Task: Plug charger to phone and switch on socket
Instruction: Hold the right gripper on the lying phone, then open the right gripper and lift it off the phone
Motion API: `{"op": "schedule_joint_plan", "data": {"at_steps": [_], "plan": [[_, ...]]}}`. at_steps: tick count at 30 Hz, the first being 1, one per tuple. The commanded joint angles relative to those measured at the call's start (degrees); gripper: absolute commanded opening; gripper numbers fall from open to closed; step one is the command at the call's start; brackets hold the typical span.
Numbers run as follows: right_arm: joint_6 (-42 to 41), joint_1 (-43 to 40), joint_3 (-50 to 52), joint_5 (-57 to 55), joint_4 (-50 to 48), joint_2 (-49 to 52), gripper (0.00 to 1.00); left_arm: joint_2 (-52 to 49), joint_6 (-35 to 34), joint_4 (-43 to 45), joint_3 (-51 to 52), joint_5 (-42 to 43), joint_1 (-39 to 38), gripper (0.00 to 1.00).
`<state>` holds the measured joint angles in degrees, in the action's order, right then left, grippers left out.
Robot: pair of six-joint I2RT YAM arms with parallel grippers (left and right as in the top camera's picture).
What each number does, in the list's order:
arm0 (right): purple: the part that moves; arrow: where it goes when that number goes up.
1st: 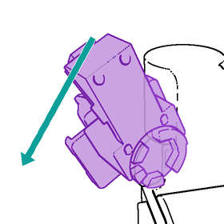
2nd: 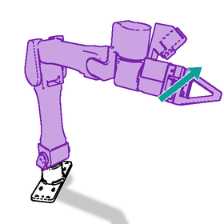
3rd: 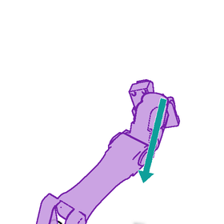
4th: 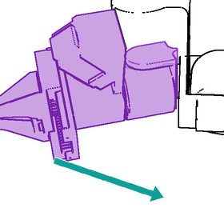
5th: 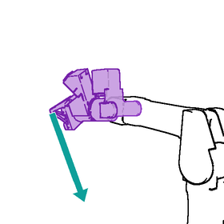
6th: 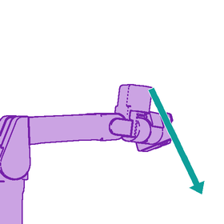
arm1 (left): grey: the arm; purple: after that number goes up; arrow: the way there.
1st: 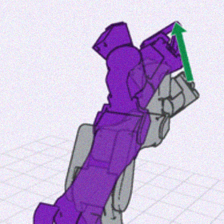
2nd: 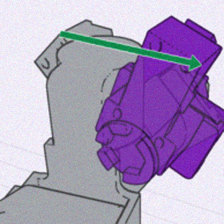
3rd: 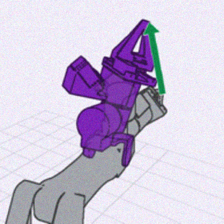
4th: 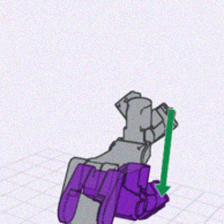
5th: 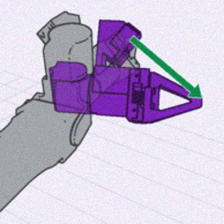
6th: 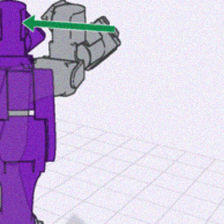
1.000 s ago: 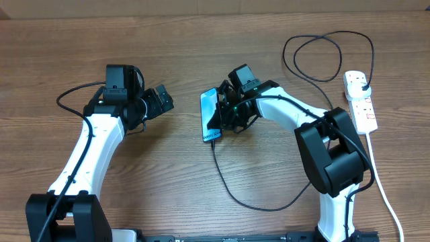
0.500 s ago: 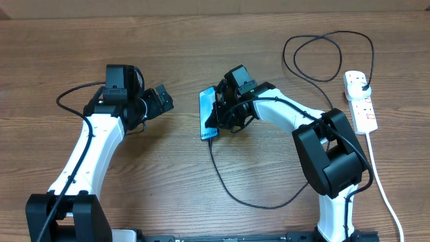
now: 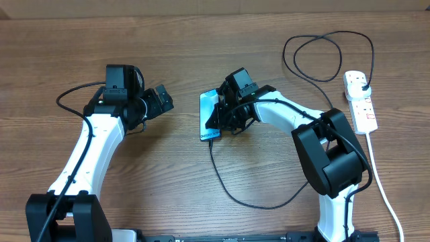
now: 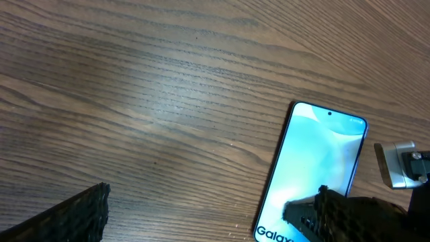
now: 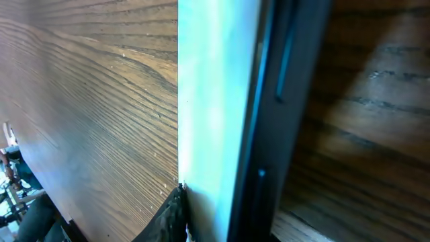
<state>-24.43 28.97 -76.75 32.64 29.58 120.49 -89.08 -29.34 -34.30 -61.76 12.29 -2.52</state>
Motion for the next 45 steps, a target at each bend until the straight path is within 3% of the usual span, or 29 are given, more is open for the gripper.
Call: {"op": "schedule_joint_plan", "data": {"at_steps": [1,9,23,28,37,40,45], "plan": [[0.1,0.3,0.7,-1.6,0.0,-0.5,0.19,1.0,1.5,0.0,-0.2,-0.7,-0.1,1.0],[0.1,0.3,0.7,-2.9,0.0,-0.5,0.31,1.0,1.5,0.0,-0.2,-0.7,-0.1,1.0],[-2.6,0.3,0.7,-6.1,0.5,-0.5,0.37,1.0,1.5,0.0,-0.2,-0.7,-0.1,1.0],[-2.8,0.3,0.7,-7.0,0.5,-0.5,0.5,1.0,1.5,0.0,-0.2,-0.7,-0.1,1.0],[-2.9,0.3,0.7,-7.1,0.5,-0.5,0.53,1.0,1.5,0.0,-0.2,-0.7,-0.1,1.0],[-3.3,0.3,0.7,-7.6,0.6,-0.5,0.63,1.0,1.5,0.0,-0.2,-0.7,-0.1,1.0],[-4.8,0.3,0.7,-9.7,0.9,-0.5,0.64,1.0,1.5,0.0,-0.2,-0.7,-0.1,1.0]]}}
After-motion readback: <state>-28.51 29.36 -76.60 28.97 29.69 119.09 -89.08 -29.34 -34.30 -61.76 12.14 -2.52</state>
